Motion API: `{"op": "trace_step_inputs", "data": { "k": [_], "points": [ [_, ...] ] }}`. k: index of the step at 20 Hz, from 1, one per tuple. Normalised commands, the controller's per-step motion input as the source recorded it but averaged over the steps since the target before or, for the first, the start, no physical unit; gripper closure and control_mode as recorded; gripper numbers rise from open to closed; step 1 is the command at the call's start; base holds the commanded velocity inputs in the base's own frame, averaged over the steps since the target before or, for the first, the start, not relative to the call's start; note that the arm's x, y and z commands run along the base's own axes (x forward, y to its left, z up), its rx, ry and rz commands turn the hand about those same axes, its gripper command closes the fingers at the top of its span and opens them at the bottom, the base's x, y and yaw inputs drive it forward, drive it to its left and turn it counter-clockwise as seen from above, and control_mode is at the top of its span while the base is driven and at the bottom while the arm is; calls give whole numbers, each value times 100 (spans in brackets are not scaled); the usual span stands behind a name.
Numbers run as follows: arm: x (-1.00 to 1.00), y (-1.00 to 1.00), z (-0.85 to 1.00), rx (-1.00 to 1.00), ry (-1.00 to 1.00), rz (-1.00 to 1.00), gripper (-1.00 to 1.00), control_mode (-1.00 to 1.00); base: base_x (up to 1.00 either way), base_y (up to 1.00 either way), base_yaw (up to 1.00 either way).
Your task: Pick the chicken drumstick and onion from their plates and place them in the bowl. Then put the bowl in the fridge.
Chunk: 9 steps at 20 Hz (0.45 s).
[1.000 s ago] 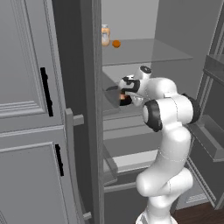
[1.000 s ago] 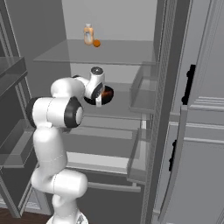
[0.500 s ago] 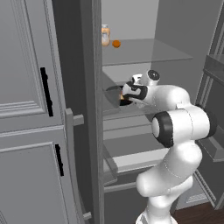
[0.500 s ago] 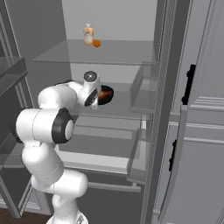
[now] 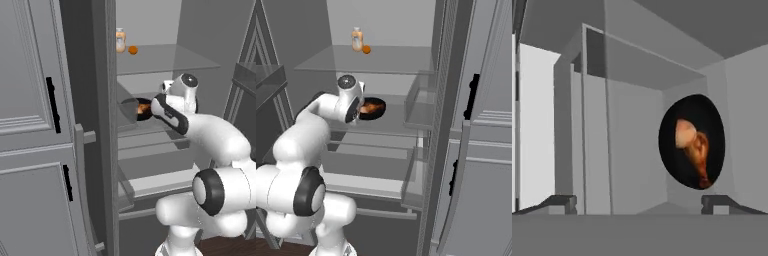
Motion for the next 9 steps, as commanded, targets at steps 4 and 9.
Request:
{"op": "trace_step_inputs", "data": {
  "k": [4,9],
  "points": [
    [-100,0,39,8,8,-20,-100,-100,0,0,0],
    [-100,0,16,8,8,-25,-100,-100,0,0,0]
  ]
}}
